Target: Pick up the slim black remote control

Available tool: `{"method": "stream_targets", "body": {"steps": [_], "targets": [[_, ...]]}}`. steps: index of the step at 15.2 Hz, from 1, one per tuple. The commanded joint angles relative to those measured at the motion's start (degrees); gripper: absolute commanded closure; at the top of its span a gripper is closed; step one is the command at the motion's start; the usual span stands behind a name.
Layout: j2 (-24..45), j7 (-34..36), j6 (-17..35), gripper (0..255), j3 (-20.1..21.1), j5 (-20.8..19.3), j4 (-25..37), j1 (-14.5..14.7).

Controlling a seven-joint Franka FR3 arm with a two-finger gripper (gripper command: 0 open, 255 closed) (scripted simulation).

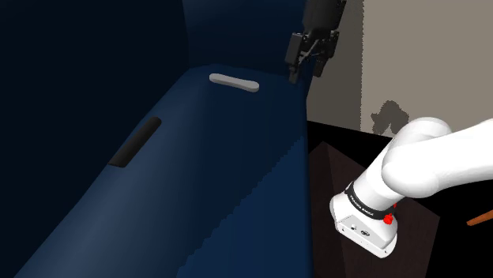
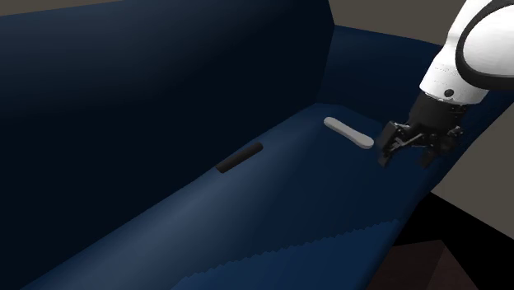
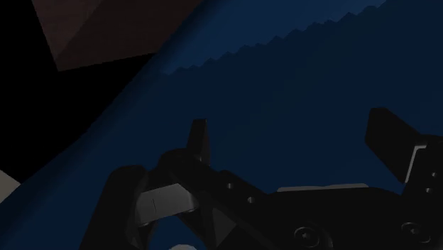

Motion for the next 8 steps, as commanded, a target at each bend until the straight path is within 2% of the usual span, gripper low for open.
{"method": "stream_targets", "body": {"steps": [1,8], "targets": [[1.4,4.6,1.8,0,2.5,2.4,-0.1,0.0],[9.4,20.0,9.2,0,11.4,8.9,2.1,-0.1]]}}
